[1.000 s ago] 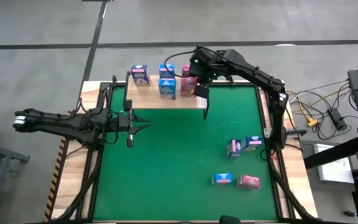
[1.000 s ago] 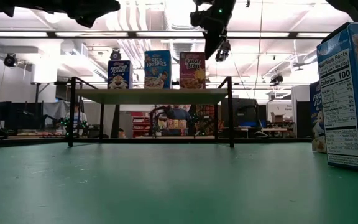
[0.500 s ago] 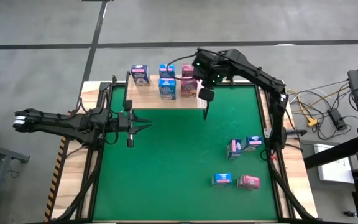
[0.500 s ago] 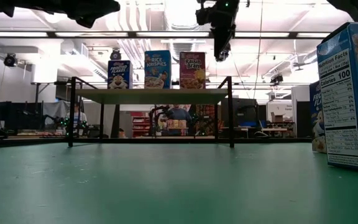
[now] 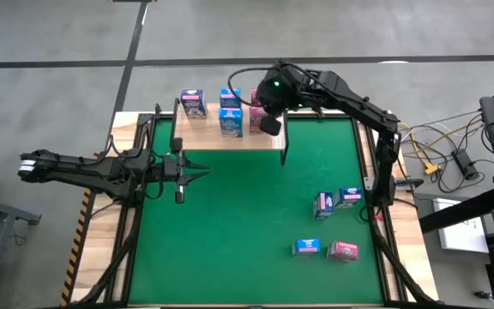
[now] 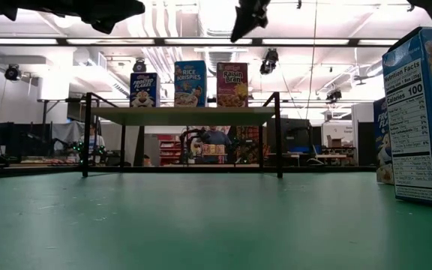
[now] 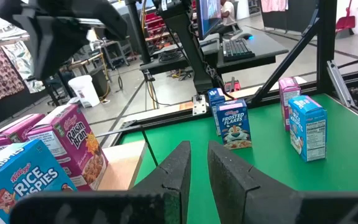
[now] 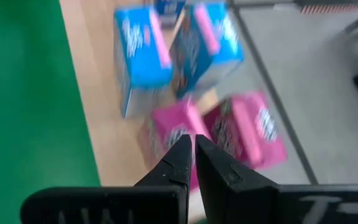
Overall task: Stack cereal on shelf
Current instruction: Put the left pink cereal box on the shelf aligned with the other pink cereal box
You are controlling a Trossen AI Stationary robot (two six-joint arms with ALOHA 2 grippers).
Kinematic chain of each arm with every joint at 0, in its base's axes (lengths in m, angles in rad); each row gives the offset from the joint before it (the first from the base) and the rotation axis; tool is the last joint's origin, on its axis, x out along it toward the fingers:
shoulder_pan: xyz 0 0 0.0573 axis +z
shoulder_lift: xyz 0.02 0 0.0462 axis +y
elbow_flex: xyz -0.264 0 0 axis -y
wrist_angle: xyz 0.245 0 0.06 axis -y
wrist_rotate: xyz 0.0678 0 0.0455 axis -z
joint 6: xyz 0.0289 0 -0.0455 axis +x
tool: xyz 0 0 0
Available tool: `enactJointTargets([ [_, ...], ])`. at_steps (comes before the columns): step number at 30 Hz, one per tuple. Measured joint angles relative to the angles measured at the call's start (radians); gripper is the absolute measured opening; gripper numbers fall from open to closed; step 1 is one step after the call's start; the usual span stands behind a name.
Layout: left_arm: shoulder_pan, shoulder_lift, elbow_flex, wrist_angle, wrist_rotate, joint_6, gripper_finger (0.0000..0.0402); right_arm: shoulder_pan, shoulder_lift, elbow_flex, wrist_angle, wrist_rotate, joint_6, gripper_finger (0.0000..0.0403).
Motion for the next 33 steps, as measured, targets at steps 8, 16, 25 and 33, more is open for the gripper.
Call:
enactJointTargets([
  [8,0.0,0.0,0.0,0.0,0.0,0.0,0.0038,0.0,0.001,-0.064,0.159,-0.009,-0.051,0.0013],
  [16,0.0,0.0,0.0,0.0,0.0,0.0,0.0038,0.0,0.003,-0.156,0.26,-0.012,-0.067,0.0013],
  [25,0.0,0.0,0.0,0.0,0.0,0.0,0.0038,-0.001,0.004,-0.259,0.302,-0.002,-0.072,0.0013],
  [33,0.0,0.0,0.0,0.0,0.0,0.0,0.0038,-0.001,0.003,-0.271,0.323,0.026,-0.093,0.0013],
])
